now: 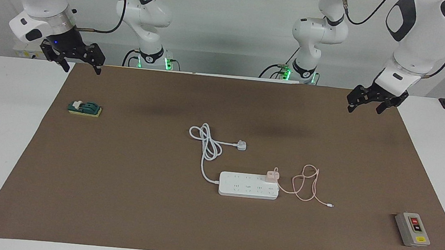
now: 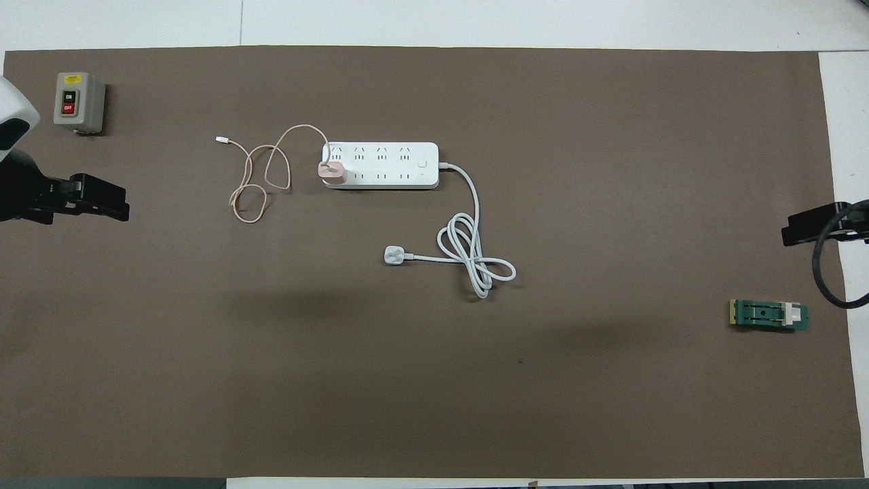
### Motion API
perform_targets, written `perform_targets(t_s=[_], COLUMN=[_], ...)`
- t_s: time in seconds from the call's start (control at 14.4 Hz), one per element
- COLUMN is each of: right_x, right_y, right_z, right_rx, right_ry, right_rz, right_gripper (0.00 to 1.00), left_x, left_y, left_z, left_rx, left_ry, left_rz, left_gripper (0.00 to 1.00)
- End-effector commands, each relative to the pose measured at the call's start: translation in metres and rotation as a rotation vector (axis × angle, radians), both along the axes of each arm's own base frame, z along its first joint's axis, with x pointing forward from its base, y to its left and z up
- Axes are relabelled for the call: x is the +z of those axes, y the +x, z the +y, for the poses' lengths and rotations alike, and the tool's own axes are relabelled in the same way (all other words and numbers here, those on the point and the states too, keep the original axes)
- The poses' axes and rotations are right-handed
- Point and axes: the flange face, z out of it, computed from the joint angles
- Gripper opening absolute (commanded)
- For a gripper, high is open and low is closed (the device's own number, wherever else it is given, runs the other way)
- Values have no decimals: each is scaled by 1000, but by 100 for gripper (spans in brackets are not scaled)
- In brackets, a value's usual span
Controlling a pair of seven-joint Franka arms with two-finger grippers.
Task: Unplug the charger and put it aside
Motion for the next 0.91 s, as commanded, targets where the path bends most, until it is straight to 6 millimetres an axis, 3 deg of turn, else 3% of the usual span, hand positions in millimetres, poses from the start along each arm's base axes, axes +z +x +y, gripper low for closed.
perform_targets(t_s=[0.0, 0.28, 0.84], right_x=[4, 5, -2], right_y=[-5, -5, 1], right_z=[-2, -5, 20], right_rx=[-22, -23, -128], right_ry=[10, 12, 37], right_rz=[0, -6, -13], right_gripper=[100, 100, 100], left_x=[-1, 2, 5], left_y=[0, -1, -8], left_z=[3, 3, -4], left_rx=[-10, -9, 77], left_ry=[-5, -5, 1], left_rz=[-7, -15, 2], left_gripper=[100, 100, 100])
